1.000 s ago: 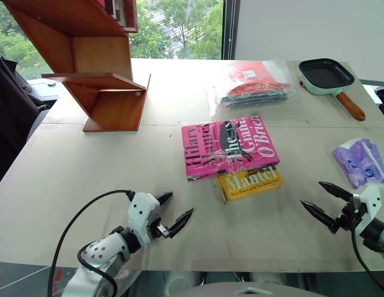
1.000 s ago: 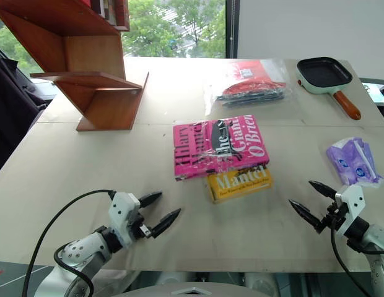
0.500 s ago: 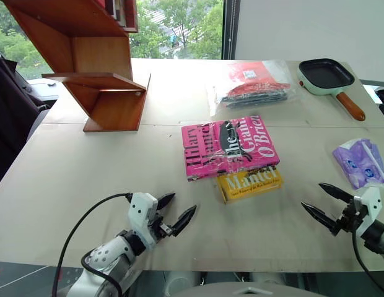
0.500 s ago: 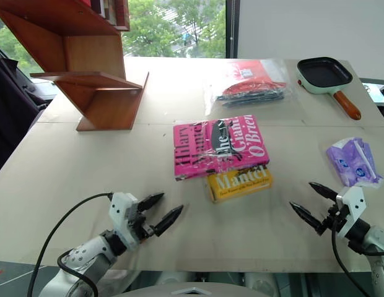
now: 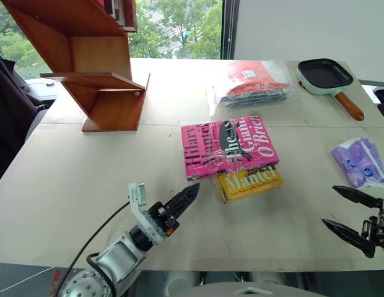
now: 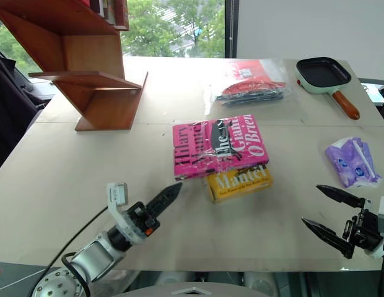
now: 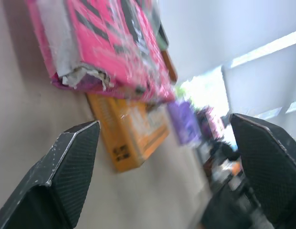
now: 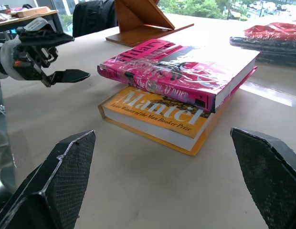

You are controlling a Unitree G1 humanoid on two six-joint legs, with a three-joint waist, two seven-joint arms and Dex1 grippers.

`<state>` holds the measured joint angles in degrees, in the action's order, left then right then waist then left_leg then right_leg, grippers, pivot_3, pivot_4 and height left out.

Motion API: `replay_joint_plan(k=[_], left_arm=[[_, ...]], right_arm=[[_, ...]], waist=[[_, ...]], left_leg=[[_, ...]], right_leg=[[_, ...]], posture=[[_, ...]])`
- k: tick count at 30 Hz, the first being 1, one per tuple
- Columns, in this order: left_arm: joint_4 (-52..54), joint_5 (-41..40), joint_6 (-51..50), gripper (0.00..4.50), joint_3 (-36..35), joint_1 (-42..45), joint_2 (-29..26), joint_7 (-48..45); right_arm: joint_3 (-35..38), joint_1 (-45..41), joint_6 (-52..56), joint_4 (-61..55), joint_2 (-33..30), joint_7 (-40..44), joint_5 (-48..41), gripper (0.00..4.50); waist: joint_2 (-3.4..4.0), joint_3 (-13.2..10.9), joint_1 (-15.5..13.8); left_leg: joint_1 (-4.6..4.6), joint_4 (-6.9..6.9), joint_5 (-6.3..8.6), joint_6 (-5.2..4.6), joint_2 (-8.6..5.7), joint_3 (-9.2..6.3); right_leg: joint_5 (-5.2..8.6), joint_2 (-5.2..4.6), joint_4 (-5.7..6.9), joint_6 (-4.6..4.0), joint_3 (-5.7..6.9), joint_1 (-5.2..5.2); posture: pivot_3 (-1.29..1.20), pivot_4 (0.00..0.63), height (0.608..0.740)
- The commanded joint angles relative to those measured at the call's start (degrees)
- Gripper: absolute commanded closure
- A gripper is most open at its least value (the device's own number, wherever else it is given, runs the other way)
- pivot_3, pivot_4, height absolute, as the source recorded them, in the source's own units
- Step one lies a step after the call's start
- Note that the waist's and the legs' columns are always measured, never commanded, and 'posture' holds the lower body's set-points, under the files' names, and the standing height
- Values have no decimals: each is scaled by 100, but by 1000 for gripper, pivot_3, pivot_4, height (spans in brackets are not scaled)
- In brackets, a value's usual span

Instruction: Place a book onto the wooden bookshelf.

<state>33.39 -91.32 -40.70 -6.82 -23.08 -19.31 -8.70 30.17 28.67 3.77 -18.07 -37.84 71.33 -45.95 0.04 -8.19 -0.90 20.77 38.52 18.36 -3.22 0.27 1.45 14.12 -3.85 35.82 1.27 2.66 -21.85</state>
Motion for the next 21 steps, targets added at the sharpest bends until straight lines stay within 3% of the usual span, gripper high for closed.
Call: replay_joint_plan(k=[1,11,21], left_arm=[[98,-1111,82,24,335,-13,118,789],[-677,-1812,523,24,625,950,487,2219],[-1170,-1621,496,24,651,1380,638,2319]], right_arm=[[97,104,86,-478,99,-192,-98,0],[213,90,104,-575,220,-377,-55,0],[235,113,18,-559,318,-390,-11,0]], waist=[[3,0,-4],[-1,1,-40],[1,2,-44]], left_leg=[[0,0,-5,8,0,0],[-3,12,-15,25,-4,1],[-7,18,-16,27,-4,1]], right_leg=[[0,0,0,0,0,0],[0,17,1,-1,0,11],[0,25,1,-1,-2,17]], posture=[[0,150,740],[0,150,740],[0,150,740]])
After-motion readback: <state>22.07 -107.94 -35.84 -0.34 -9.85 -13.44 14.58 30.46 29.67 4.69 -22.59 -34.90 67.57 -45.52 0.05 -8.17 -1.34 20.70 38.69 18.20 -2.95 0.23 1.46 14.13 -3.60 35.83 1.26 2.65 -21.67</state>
